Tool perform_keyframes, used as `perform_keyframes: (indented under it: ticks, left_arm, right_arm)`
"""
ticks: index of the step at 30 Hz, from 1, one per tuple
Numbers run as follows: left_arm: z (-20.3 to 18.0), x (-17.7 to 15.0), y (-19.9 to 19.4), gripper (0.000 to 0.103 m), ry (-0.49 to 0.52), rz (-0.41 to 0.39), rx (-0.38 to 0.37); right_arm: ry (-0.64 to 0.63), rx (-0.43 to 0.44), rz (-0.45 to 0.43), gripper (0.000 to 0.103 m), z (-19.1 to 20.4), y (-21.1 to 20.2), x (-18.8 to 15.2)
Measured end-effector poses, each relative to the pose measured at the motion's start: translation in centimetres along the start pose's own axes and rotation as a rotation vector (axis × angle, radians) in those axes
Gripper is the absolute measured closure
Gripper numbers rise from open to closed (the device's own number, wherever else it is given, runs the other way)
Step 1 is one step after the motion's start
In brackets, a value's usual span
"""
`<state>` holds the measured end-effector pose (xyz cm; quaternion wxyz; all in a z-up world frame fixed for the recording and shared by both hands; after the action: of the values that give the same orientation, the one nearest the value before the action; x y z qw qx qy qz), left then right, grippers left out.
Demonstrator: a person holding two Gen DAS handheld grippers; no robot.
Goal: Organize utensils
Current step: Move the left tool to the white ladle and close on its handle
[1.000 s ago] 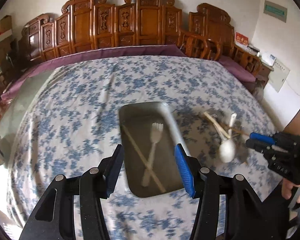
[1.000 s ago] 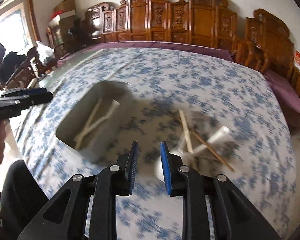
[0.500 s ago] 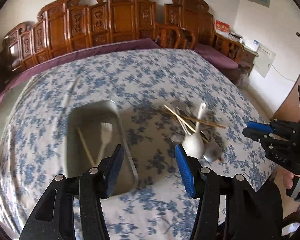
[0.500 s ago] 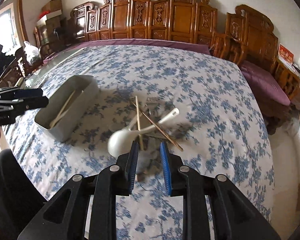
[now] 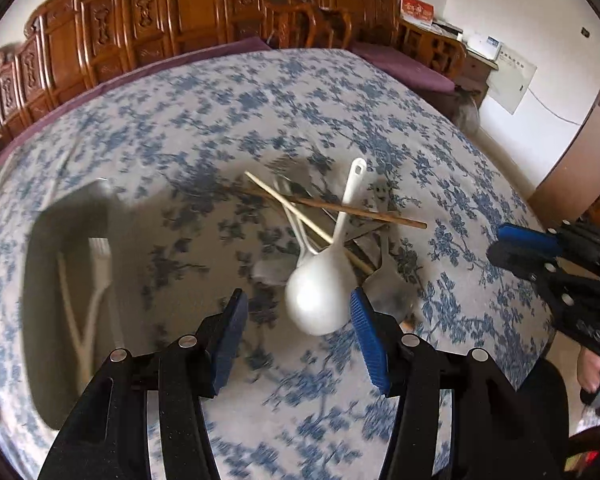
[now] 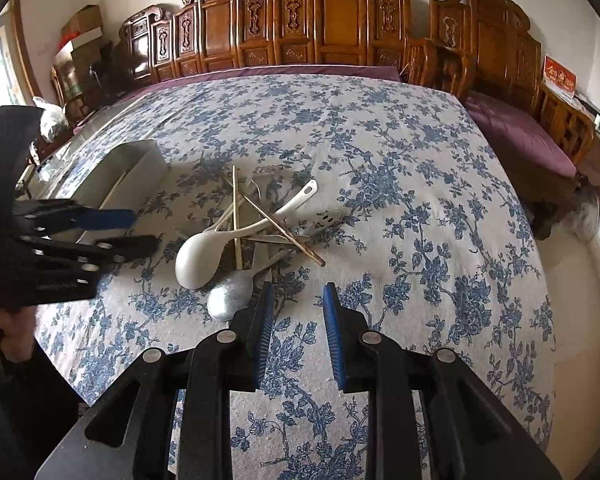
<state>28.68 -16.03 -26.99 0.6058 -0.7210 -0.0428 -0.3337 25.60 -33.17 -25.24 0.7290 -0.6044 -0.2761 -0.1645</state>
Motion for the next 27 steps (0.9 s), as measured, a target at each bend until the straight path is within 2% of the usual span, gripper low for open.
perform_keyframes:
  ticks: [11,14,22,27]
  left_arm:
    - [-1.4,0.6,4.9,0.052,-0.004,0.074,0.004]
    - [-1.2,0.6,5.9,0.049,-0.016,0.097,0.003]
    - [-1.4,-0.1,5.9,0.05,-0.001,0.118,-0.007]
    - [-1.5,0.0,3.4,0.051,0.013,0.065,-0.017]
  right_arm:
    - [0.029,0.014,-0.002,0.076,-0.8,0.2,0.3]
    - [0.031,0.011,-0.001,0.076,-0.9,0.2,0.3]
    - [0.026,0.009,0.005,0.076,-0.7,0.2,0.1]
    - [0.016,0.006,0.009,0.076,-0.3,0.4,0.1]
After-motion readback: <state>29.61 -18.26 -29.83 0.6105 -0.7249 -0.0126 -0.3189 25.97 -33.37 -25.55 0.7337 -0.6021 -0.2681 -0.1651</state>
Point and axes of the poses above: each gripper's, at about its wrist camera, not at the fingertips, and y roughly the way its jaws point, z to its left, x to its top, the point moved 6 cm from there along y, roughly the way its jaws point, and after that the axes turned 4 degrees about y, right-handed, at the moved point
